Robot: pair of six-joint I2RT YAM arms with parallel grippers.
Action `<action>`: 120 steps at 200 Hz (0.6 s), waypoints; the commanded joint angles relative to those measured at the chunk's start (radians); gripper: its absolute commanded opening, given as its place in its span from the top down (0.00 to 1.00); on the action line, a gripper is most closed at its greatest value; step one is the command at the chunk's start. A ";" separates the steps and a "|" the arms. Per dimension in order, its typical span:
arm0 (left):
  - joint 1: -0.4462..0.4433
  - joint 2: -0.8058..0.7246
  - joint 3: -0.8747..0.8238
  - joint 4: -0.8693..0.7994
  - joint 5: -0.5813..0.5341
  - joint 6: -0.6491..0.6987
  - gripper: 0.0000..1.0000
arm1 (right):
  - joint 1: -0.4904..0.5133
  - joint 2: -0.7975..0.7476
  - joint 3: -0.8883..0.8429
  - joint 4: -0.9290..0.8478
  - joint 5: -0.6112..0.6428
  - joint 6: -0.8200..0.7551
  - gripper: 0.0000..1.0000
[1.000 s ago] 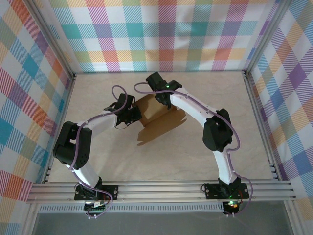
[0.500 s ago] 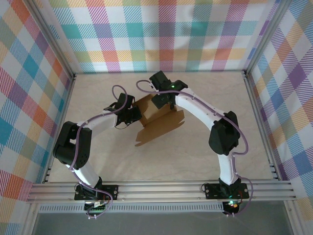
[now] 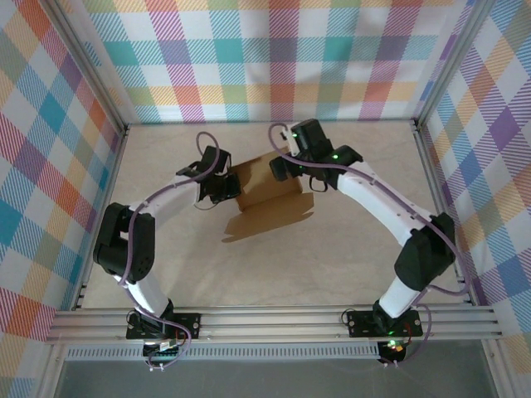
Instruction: Fold the paper box
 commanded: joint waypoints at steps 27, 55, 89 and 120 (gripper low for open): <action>0.016 0.107 0.215 -0.442 -0.063 0.250 1.00 | -0.104 -0.102 -0.126 0.070 -0.126 0.095 0.03; 0.026 0.154 0.279 -0.561 -0.086 0.285 1.00 | -0.144 -0.118 -0.169 0.088 -0.168 0.098 0.04; 0.028 0.243 0.352 -0.672 -0.072 0.337 0.99 | -0.170 -0.101 -0.190 0.111 -0.211 0.101 0.04; 0.028 0.362 0.444 -0.739 -0.056 0.351 0.92 | -0.179 -0.074 -0.169 0.106 -0.248 0.089 0.04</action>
